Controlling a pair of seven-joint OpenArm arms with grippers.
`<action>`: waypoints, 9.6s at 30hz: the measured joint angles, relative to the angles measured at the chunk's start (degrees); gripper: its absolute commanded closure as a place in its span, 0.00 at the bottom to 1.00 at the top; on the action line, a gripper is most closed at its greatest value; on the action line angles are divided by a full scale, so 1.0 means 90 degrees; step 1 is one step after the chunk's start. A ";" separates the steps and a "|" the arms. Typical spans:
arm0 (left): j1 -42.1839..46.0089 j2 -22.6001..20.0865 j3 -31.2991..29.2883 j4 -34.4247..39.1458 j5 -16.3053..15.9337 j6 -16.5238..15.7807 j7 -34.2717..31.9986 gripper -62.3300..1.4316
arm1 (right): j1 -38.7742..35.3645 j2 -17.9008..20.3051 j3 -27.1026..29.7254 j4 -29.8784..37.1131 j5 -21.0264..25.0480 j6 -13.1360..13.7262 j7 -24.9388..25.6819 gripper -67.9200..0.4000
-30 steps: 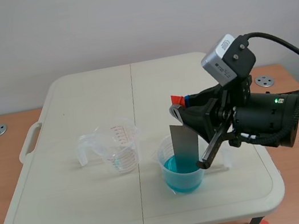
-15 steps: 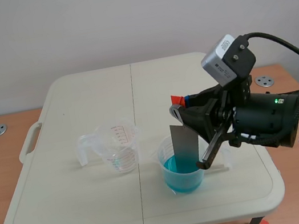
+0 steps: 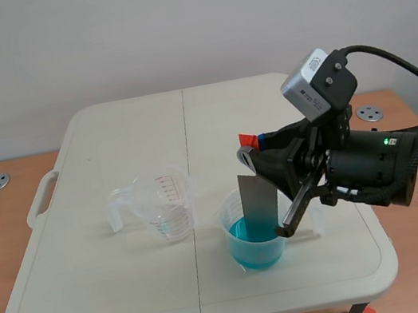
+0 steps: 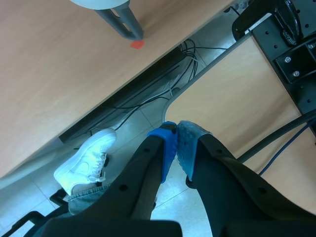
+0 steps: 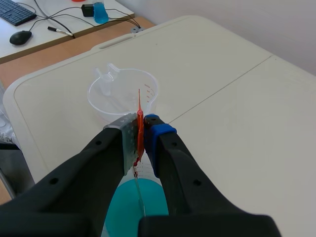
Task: Hold the metal plate by the orange handle, dip it into the blue solution, take it out and point at it, then put the plate back in the beaker on the left.
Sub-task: 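Hold the plate still in the solution, then raise the plate and point at it, then put the plate into the left beaker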
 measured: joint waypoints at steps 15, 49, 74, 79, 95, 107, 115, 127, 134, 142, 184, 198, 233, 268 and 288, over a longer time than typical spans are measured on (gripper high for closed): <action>-0.0053 0.0000 0.0005 0.0000 0.0000 -0.0070 0.0000 0.95 | 0.0000 0.0000 0.0000 0.0000 0.0000 0.0000 0.0000 0.97; -0.0053 0.0000 0.0024 0.0000 0.0000 -0.0075 -0.0002 0.95 | -0.0039 0.0148 0.0265 0.1977 0.1418 0.0005 -0.1875 0.97; -0.1304 -0.1540 0.0410 -0.0012 0.0000 -0.0719 -0.1146 0.95 | -0.0036 0.0231 0.0600 0.3497 0.3164 0.0002 -0.3514 0.97; -0.1894 -0.1610 0.0845 -0.0012 0.0000 -0.1095 -0.1324 0.95 | -0.0036 0.0231 0.0646 0.3604 0.3424 0.0002 -0.3750 0.97; -0.4109 -0.1603 0.2727 -0.0012 0.0002 -0.1413 -0.1399 0.95 | -0.0036 0.0231 0.0799 0.3609 0.3893 0.0002 -0.4031 0.97; -0.5865 -0.0593 0.4002 -0.0012 0.0049 -0.2123 -0.1035 0.95 | -0.0036 0.0231 0.0799 0.3609 0.3891 0.0002 -0.4034 0.97; -0.6730 0.0408 0.4493 -0.0012 0.0131 -0.2229 -0.0219 0.95 | -0.0036 0.0231 0.0799 0.3609 0.3891 0.0002 -0.4034 0.97; -0.7465 0.1549 0.4561 -0.0015 0.0512 -0.2227 0.0685 0.95 | -0.0036 0.0231 0.0799 0.3609 0.3891 0.0002 -0.4034 0.97; -0.7492 0.1792 0.4561 -0.0318 0.0763 -0.2229 0.0707 0.95 | -0.0036 0.0231 0.0799 0.3609 0.3891 0.0002 -0.4034 0.97; -0.7580 0.1834 0.4561 -0.0442 0.0760 -0.2227 0.0721 0.95 | -0.0036 0.0231 0.0799 0.3609 0.3891 0.0002 -0.4034 0.97; -0.1617 0.0617 -0.0046 -0.0338 0.0646 0.0170 -0.1360 0.95 | -0.0036 0.0231 0.0799 0.3609 0.3891 0.0002 -0.4058 0.97; -0.0017 0.0867 -0.0226 -0.0335 0.0644 0.0168 -0.1375 0.95 | 0.0017 0.0226 0.0799 0.3609 0.3888 0.0002 -0.4010 0.97; 0.0036 0.1518 -0.0221 -0.0328 0.0665 0.0168 -0.0855 0.95 | 0.2193 -0.0500 -0.0478 0.2004 0.3704 -0.0573 -0.3939 0.97; 0.0034 0.1501 -0.0221 -0.0328 0.0663 0.0168 -0.0845 0.95 | 0.2980 -0.1683 -0.1617 -0.0583 0.1974 -0.0398 -0.3113 0.97; 0.0034 0.1501 -0.0221 -0.0328 0.0665 0.0168 -0.0753 0.95 | 0.2982 -0.1715 -0.1656 -0.1496 0.1668 -0.0384 -0.2521 0.97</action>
